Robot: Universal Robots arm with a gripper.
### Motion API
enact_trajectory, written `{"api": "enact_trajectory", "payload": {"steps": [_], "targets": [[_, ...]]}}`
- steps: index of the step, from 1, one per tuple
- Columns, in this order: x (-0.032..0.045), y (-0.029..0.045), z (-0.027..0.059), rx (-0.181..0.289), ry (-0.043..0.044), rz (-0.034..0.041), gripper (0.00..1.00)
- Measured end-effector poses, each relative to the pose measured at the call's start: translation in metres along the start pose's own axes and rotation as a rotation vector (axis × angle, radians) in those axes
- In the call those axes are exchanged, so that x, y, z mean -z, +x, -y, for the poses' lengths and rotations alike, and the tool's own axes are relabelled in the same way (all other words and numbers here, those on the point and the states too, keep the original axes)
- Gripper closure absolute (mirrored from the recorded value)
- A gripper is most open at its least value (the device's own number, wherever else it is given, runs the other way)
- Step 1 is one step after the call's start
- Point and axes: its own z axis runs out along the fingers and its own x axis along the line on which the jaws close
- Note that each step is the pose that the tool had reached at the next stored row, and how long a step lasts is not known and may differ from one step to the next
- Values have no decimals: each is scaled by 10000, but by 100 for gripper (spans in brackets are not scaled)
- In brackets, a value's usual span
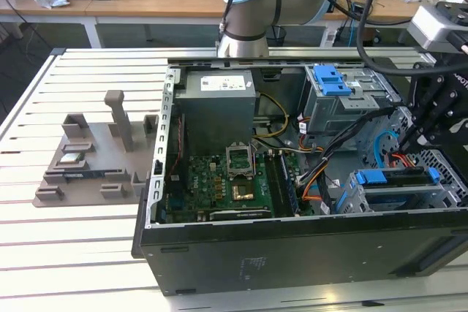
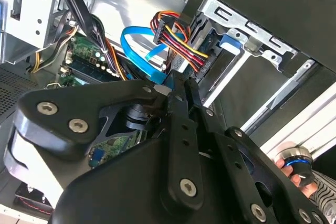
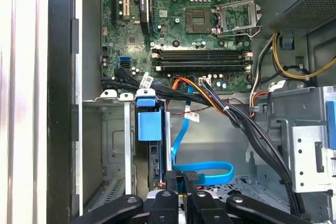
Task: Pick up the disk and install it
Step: 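Insert the second disk wire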
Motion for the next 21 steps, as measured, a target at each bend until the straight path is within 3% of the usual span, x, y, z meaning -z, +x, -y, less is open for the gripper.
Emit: {"api": "enact_trajectory", "payload": {"steps": [6, 21], "targets": [[-19, 62, -4, -1, 0, -2, 84], [-39, 91, -8, 0, 0, -1, 84]]}}
